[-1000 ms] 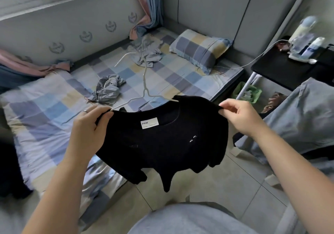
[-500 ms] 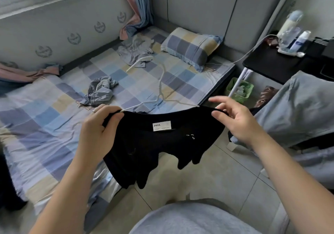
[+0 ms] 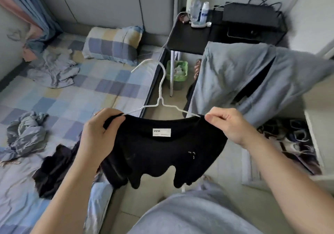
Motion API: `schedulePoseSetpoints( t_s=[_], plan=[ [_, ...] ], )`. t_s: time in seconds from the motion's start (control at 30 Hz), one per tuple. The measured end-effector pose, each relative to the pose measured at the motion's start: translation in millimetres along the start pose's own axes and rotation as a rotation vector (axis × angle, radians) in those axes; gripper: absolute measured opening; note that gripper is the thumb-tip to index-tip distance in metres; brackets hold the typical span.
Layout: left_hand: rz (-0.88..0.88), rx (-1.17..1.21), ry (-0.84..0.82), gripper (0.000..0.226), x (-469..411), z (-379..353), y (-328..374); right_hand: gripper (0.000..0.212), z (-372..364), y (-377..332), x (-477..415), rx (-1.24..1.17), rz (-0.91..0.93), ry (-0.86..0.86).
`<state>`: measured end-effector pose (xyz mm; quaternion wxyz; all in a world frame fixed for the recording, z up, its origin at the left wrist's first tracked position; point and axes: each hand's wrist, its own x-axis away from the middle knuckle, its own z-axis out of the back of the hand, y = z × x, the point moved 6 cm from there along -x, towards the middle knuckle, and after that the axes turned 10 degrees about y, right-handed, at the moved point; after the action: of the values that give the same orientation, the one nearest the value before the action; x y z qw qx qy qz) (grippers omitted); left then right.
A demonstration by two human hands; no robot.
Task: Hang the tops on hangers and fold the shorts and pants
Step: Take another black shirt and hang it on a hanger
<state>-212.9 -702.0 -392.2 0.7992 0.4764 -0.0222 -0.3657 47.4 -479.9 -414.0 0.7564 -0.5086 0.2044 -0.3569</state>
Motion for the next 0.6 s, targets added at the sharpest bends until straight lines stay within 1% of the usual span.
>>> schedulePoseSetpoints(
  t_s=[0.1,0.17,0.27,0.33,0.4,0.43,0.5,0.6],
  plan=[
    [-0.040,0.041,-0.131,0.034,-24.8,-51.9,27.1,0.035,44.9,10.5,14.2,0.036,0.033,0.246],
    [-0.095,0.070,-0.203,0.034,-37.3,-87.3,51.8,0.036,75.6,16.3,24.8,0.098,0.069,0.411],
    [-0.216,0.126,-0.288,0.036,-51.6,-140.2,97.5,0.025,123.8,18.9,43.4,0.244,0.185,0.703],
    [-0.266,0.174,-0.329,0.037,-60.2,-173.6,127.2,0.022,156.1,19.0,57.2,0.304,0.250,0.839],
    [-0.299,0.217,-0.358,0.035,-68.0,-205.6,155.3,0.019,188.1,22.4,69.0,0.295,0.278,0.864],
    [-0.315,0.242,-0.372,0.033,-70.5,-221.0,168.1,0.015,203.5,25.3,72.8,0.269,0.246,0.844],
    [-0.337,0.293,-0.409,0.029,-71.3,-251.8,194.2,0.009,230.2,35.7,79.5,0.226,0.095,0.798],
    [-0.411,0.353,-0.460,0.034,-68.7,-299.5,236.4,0.022,263.9,57.5,91.6,0.296,-0.083,0.743]
  ],
)
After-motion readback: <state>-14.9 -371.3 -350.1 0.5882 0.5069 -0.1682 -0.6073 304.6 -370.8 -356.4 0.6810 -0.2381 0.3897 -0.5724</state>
